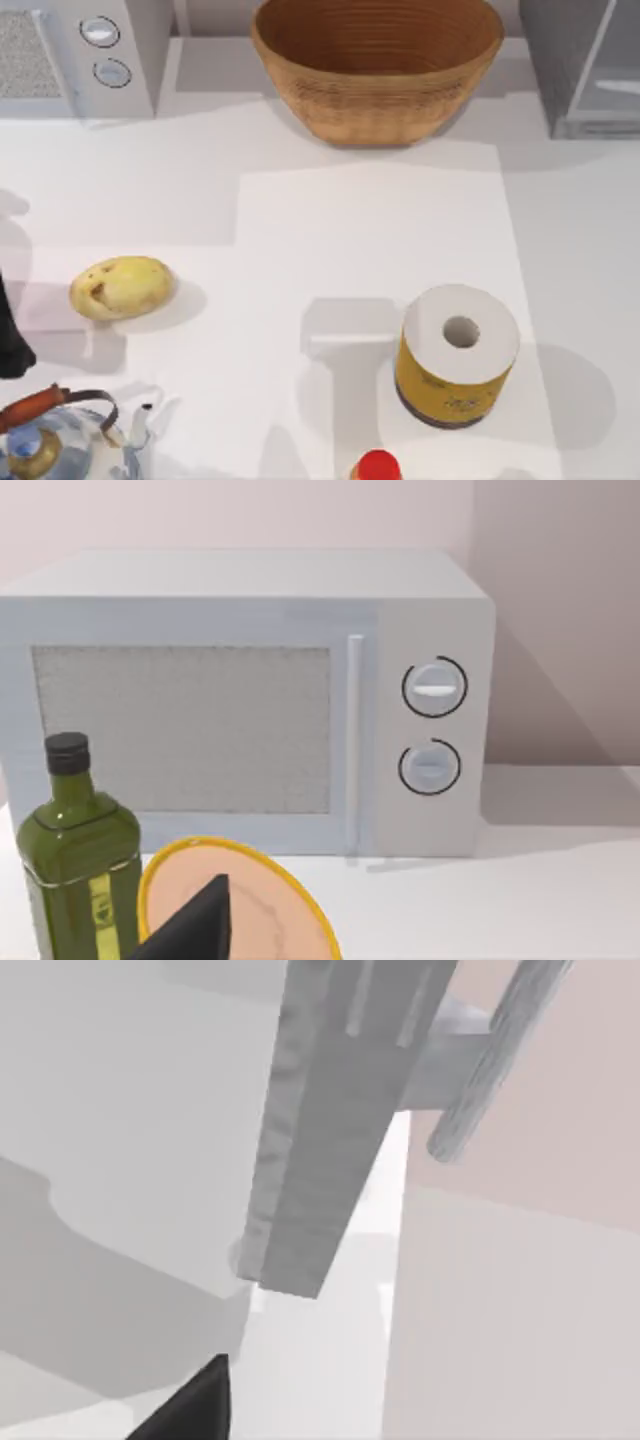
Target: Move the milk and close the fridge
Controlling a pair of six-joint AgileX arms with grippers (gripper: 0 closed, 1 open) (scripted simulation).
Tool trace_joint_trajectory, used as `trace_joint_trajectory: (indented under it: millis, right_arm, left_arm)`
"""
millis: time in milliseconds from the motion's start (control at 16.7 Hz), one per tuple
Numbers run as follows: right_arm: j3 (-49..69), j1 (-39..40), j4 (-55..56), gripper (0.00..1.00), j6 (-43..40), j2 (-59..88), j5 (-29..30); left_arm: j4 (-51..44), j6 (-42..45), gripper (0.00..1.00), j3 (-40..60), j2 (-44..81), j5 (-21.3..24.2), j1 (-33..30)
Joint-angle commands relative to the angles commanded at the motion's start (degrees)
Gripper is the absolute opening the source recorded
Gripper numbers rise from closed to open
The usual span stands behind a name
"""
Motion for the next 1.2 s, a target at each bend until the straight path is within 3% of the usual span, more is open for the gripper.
trace_joint_trajectory:
  millis: [360,720,960,1200]
  right_arm:
    - [1.07,-7.95,-1.75,1.0,-3.77,11.65,-0.68]
    - [1.15,-8.52,-1.92,1.0,-3.97,12.49,-0.6]
    - [1.37,-6.76,-0.29,1.0,-2.2,12.48,-0.57]
    - [2.68,0.38,7.52,1.0,7.56,13.27,0.14]
  left_arm:
    - [0.0,0.0,1.0,0.0,0.0,0.0,0.0]
    - [0.0,0.0,1.0,0.0,0.0,0.0,0.0]
    - [0.0,0.0,1.0,0.0,0.0,0.0,0.0]
    - [0.0,0.0,1.0,0.0,0.0,0.0,0.0]
